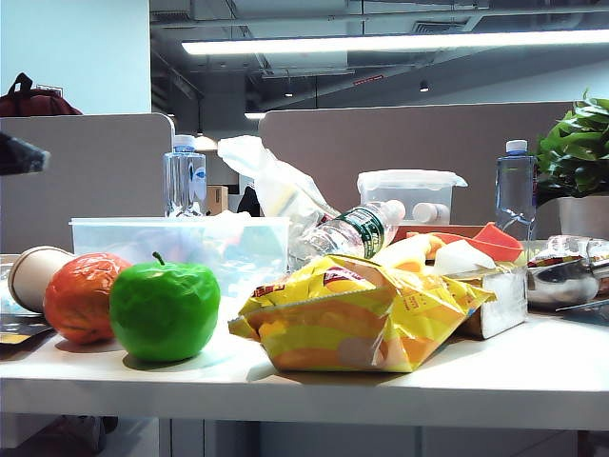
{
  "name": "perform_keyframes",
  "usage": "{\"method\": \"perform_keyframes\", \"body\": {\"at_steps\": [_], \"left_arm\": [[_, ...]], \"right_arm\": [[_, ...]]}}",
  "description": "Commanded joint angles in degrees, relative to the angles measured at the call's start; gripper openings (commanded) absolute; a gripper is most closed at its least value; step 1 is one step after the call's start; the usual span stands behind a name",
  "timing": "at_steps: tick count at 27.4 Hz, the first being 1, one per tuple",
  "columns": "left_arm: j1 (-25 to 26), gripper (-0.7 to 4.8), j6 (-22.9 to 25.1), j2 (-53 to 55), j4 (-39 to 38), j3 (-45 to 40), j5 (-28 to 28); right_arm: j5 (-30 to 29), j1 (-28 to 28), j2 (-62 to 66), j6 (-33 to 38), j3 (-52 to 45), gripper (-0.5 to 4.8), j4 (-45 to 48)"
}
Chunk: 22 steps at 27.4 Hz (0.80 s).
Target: Pick up the metal ice scoop from the table and place it inside the transparent plastic box.
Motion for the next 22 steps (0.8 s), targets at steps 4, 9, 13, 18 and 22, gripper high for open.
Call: {"method": "perform_keyframes", "body": {"at_steps": [4, 9, 13, 18, 22], "left_arm": [[-7.9, -0.05, 0.2, 0.1, 0.7, 0.2, 0.0], [-8.3, -0.05, 0.2, 0.1, 0.7, 0.2, 0.0], [-8.3, -0.05, 0.2, 0.7, 0.7, 0.2, 0.0], [-8.3, -0.05, 0.2, 5.8, 0.7, 0.3, 0.0], [-8.3, -0.05, 0.2, 6.6, 0.4, 0.2, 0.0]], "right_arm": [[-4.4, 0.1, 0.3, -2.0, 9.4, 0.48, -16.6], [-3.5, 0.1, 3.3, -5.5, 13.6, 0.40, -18.7], [-1.9, 0.1, 7.9, -7.2, 16.5, 0.41, -15.0], [-2.5, 0.1, 25.5, -17.9, 26.4, 0.53, -15.9], [-2.4, 0.0, 39.5, -26.6, 34.0, 2.20, -16.3]]}}
